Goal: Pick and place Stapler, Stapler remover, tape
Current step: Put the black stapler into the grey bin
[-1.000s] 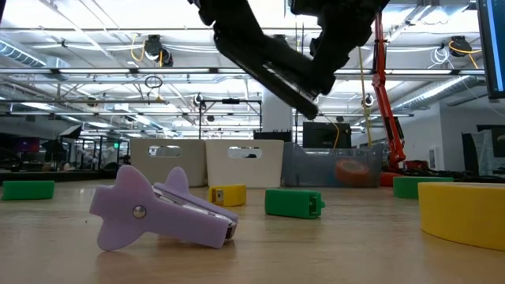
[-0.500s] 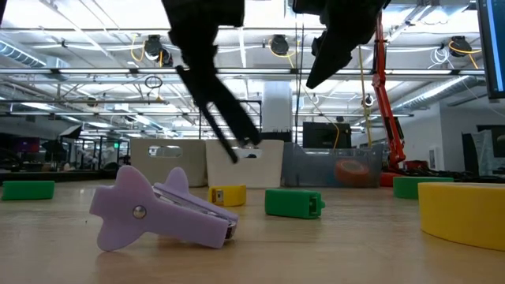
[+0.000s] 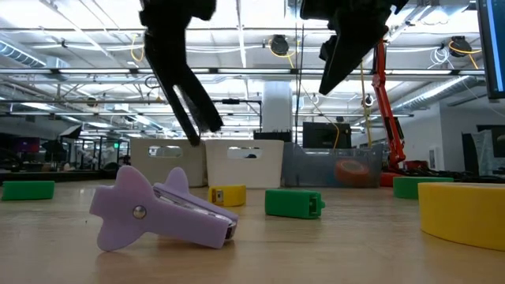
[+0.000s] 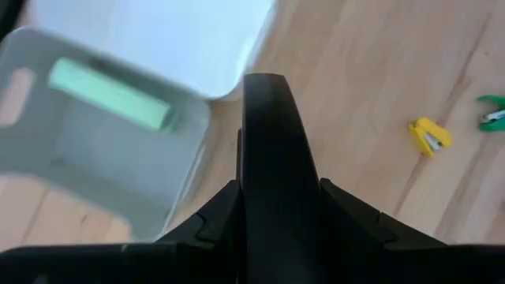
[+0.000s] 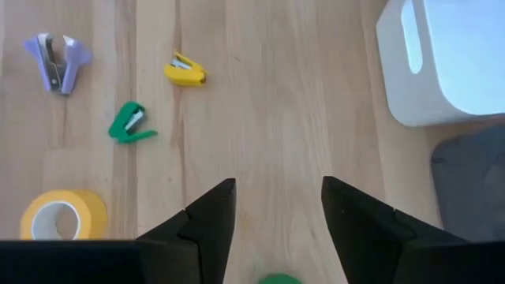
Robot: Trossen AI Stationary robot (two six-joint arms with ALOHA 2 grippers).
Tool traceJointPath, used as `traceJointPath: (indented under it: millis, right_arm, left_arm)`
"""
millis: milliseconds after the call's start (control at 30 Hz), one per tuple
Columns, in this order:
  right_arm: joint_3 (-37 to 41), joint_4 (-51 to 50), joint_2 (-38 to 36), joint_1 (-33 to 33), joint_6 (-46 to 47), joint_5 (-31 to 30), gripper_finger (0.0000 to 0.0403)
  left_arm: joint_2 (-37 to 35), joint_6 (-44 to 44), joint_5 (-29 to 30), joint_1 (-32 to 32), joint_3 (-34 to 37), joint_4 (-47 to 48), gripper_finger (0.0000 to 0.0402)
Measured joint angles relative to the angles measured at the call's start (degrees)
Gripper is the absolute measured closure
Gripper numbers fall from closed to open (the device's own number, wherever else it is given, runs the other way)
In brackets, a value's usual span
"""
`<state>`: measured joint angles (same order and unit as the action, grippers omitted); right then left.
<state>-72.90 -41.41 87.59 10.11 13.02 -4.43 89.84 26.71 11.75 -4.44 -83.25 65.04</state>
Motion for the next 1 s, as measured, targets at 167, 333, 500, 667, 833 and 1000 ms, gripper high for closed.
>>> traceJointPath:
  millis: [167, 333, 500, 667, 833, 1000]
  right_arm:
    - [0.00, -0.27, -1.13, -0.03, -0.11, -0.42, 0.0229]
    - [0.00, -1.56, -3.84, -0.31, 0.24, -4.20, 0.0235]
    - [0.00, -4.10, -7.45, -0.26, 0.75, -9.07, 0.0239]
    - [3.06, -3.98, -11.98, -0.38, 0.90, -11.02, 0.0239]
    - [9.63, -1.67, -17.25, -0.37, 2.80, -11.46, 0.0239]
    - [17.47, 3.48, -23.26, -0.39, 5.69, -12.34, 0.0247]
  left_arm:
    - [-4.01, 4.92, 3.27, -1.05, -0.01, 3.92, 0.0262]
    - [-7.42, 9.88, 7.51, -2.09, -0.01, 8.14, 0.0262]
    - [-10.58, 15.49, 14.67, -2.10, 0.01, 10.15, 0.0261]
    - [-11.93, 19.62, 21.40, -0.93, 0.21, 10.15, 0.0261]
    - [-12.03, 24.40, 26.35, 1.05, 0.19, 9.90, 0.0261]
    - [-12.06, 30.13, 30.55, 2.59, 0.26, 9.87, 0.0261]
